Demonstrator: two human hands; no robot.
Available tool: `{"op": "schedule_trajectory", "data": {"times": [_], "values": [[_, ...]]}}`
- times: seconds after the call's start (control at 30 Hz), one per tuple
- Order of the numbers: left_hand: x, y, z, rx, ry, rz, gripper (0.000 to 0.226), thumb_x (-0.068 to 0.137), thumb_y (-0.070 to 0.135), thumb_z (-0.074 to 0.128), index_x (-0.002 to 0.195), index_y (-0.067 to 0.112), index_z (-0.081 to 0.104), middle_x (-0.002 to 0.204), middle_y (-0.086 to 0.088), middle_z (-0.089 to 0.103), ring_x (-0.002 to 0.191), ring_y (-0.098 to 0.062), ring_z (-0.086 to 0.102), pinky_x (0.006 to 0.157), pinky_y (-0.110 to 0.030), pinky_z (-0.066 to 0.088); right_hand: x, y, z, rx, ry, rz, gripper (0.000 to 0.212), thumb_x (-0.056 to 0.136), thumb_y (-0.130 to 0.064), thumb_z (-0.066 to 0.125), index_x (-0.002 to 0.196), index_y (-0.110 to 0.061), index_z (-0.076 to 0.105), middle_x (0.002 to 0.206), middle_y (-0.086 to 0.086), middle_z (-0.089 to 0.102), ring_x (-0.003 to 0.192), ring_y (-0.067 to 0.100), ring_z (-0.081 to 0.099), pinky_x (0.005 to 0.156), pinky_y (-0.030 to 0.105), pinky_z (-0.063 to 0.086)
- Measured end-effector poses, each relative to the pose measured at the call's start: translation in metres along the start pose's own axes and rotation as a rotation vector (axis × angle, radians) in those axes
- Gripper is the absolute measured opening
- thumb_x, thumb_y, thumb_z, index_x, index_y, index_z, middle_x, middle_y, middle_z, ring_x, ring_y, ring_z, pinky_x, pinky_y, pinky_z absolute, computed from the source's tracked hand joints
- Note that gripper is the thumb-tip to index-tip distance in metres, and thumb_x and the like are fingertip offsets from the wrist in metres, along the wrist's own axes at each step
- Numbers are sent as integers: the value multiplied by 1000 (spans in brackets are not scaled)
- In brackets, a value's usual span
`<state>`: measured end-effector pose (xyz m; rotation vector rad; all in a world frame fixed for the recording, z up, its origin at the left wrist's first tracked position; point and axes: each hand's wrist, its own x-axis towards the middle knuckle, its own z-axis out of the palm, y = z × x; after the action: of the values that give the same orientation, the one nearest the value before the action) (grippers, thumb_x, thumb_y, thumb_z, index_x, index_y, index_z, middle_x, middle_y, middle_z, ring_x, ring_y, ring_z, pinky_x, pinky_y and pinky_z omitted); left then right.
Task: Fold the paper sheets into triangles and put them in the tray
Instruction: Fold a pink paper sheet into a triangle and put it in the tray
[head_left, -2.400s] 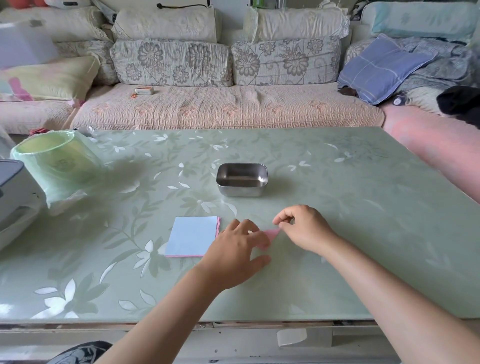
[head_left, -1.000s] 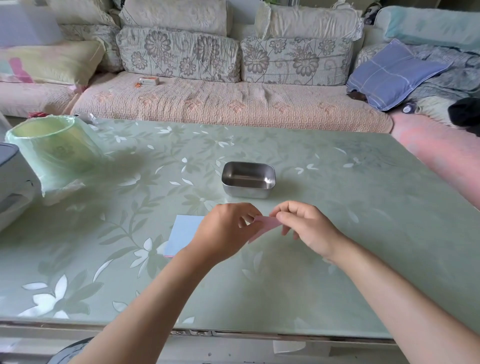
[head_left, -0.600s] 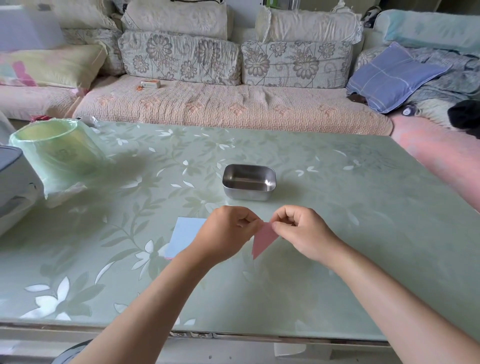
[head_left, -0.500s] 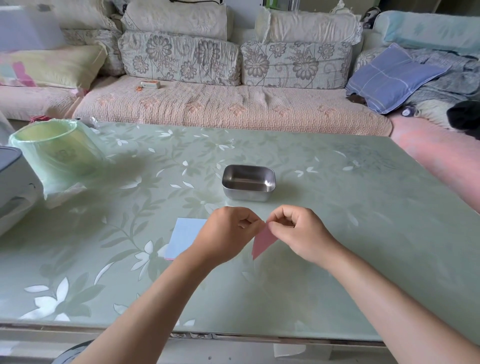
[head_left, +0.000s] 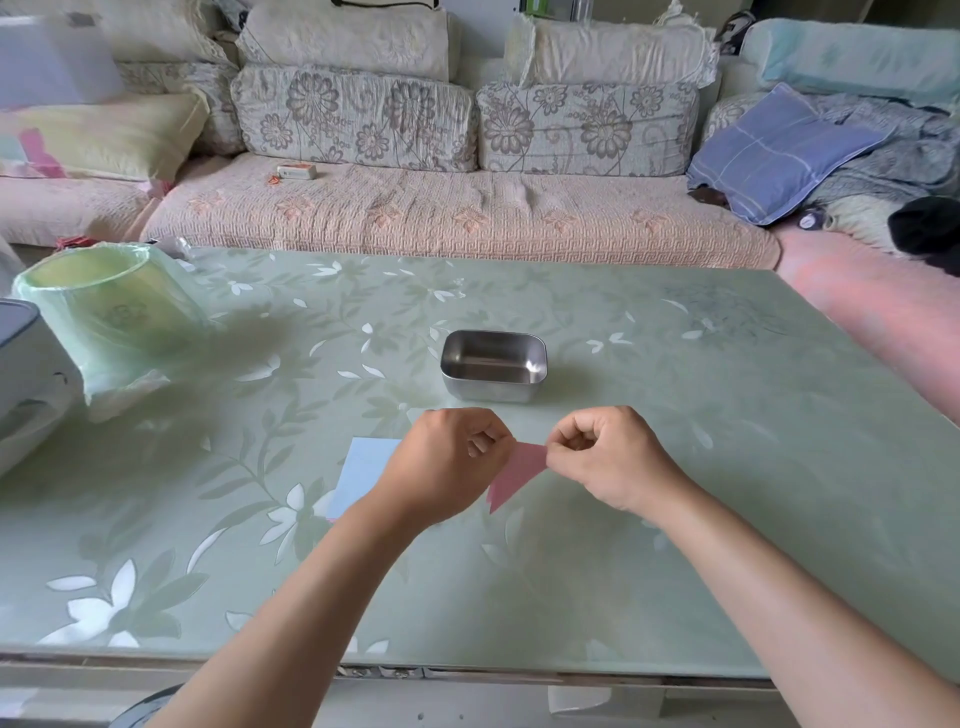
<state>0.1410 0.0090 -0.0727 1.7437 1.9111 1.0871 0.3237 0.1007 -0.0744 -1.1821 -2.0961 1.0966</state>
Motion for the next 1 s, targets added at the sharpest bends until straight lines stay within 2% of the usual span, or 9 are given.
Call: {"op": "schedule_trajectory", "data": {"times": [0.13, 0.37, 0.47, 0.6, 0.7, 0.8, 0.87, 0.93, 1.0], "values": [[1, -4, -5, 33, 9, -18, 16, 88, 19, 64, 75, 24, 70, 68, 14, 69, 66, -1, 63, 68, -23, 53, 0, 5, -2, -21, 17, 12, 7, 72, -28, 74, 66, -27, 71, 54, -12, 60, 47, 6, 48, 48, 20, 41], [1, -9, -9, 99, 24, -54, 16, 89, 19, 62, 77, 22, 71, 70, 13, 69, 69, -2, 62, 69, -28, 54, 1, 7, 2, -54, 52, 46, 8, 73, -25, 70, 65, -26, 70, 54, -12, 62, 45, 5, 51, 46, 19, 43], [3, -15, -13, 116, 45, -64, 16, 90, 19, 61, 79, 24, 71, 73, 14, 70, 70, -2, 63, 69, -28, 54, 2, 9, 0, -96, 100, 49, 7, 72, -27, 66, 67, -31, 69, 57, -13, 63, 47, 2, 51, 47, 16, 43], [2, -19, -11, 62, 11, -21, 16, 90, 20, 63, 77, 28, 69, 74, 18, 70, 72, 0, 63, 66, -17, 49, 1, 6, 5, 24, 41, -55, 4, 79, -35, 68, 78, -34, 72, 71, -18, 67, 57, 2, 54, 55, 14, 44], [2, -19, -7, 36, 1, 26, 19, 90, 19, 64, 77, 32, 67, 75, 22, 69, 70, 1, 63, 64, -11, 46, 1, 5, 10, 3, -4, -121, 8, 86, -33, 72, 80, -37, 72, 66, -14, 66, 56, 1, 53, 57, 17, 43], [2, -20, -6, 58, -14, 51, 13, 90, 25, 61, 84, 33, 69, 78, 22, 70, 75, 1, 65, 71, -23, 54, 1, 4, 11, -40, 0, -153, 14, 89, -30, 70, 78, -37, 70, 61, -15, 64, 54, 2, 53, 56, 18, 43], [0, -18, -5, 58, -42, 63, 11, 88, 36, 58, 89, 35, 69, 80, 22, 70, 78, 2, 66, 68, -28, 57, 0, 1, 13, -74, -17, -174, 12, 88, -35, 70, 77, -35, 70, 61, -18, 63, 51, 1, 50, 52, 14, 39], [-3, -16, -2, 79, -41, 83, 14, 84, 46, 56, 85, 38, 68, 76, 25, 68, 76, 5, 64, 59, -21, 53, -3, -1, 16, -110, -32, -193, 12, 88, -37, 71, 76, -35, 71, 65, -24, 63, 52, 1, 51, 51, 10, 37], [-3, -15, 0, 117, -18, 111, 11, 84, 44, 61, 81, 36, 67, 72, 25, 67, 73, 7, 63, 54, -13, 46, -4, -3, 18, -157, -33, -198, 12, 87, -38, 72, 76, -34, 72, 71, -28, 65, 59, 0, 56, 54, 10, 39]]}}
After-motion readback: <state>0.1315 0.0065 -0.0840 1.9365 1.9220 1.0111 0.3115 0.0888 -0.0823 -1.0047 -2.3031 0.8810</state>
